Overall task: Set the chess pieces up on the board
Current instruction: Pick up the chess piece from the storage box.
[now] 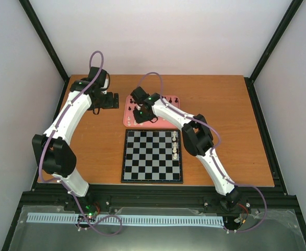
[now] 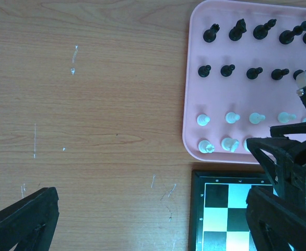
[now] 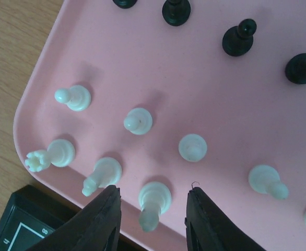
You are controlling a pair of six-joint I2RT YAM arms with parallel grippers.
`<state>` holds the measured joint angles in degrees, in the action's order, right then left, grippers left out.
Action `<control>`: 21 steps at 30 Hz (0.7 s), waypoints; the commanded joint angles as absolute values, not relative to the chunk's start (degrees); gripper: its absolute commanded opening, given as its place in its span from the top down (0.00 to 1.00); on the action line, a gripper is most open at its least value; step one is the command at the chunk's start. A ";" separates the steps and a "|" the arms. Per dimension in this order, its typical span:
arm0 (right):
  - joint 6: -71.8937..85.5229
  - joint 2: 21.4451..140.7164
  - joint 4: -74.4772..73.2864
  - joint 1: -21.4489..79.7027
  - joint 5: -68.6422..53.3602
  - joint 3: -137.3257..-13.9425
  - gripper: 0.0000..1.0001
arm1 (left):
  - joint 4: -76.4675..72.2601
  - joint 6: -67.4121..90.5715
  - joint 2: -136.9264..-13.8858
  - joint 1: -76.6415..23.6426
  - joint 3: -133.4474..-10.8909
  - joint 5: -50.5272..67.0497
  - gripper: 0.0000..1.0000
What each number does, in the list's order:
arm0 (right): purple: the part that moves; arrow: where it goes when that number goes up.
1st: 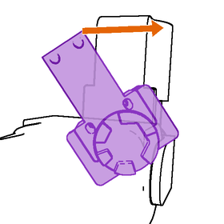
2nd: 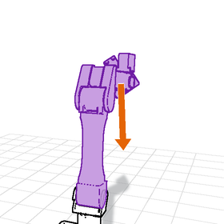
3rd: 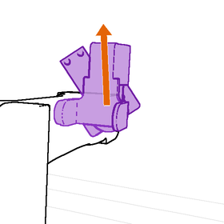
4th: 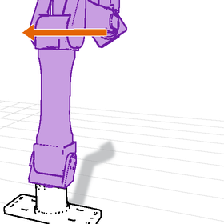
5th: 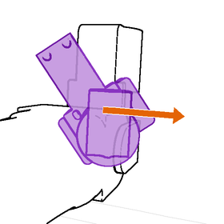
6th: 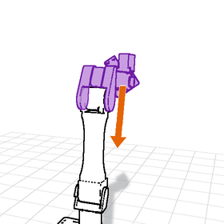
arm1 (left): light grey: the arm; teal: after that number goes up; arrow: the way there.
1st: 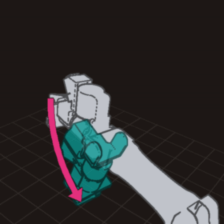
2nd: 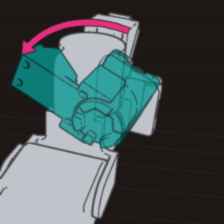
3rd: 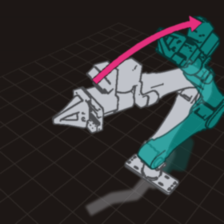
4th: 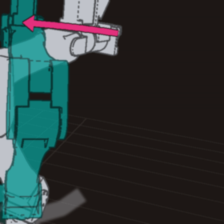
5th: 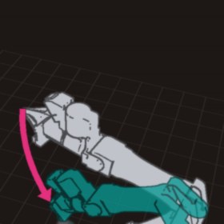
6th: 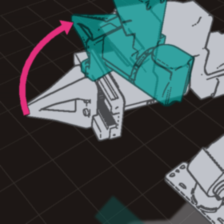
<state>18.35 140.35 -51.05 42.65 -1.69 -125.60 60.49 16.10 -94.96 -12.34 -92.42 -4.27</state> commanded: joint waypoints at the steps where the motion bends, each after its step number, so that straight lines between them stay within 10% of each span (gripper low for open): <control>1: 17.95 142.24 -51.05 42.13 -1.75 -128.15 0.60 | 60.83 15.72 -94.56 -12.56 -93.08 -4.16 0.00; 21: 17.36 145.33 -52.75 41.49 -2.72 -131.13 0.77 | 60.64 15.62 -95.41 -12.57 -93.03 -4.15 0.00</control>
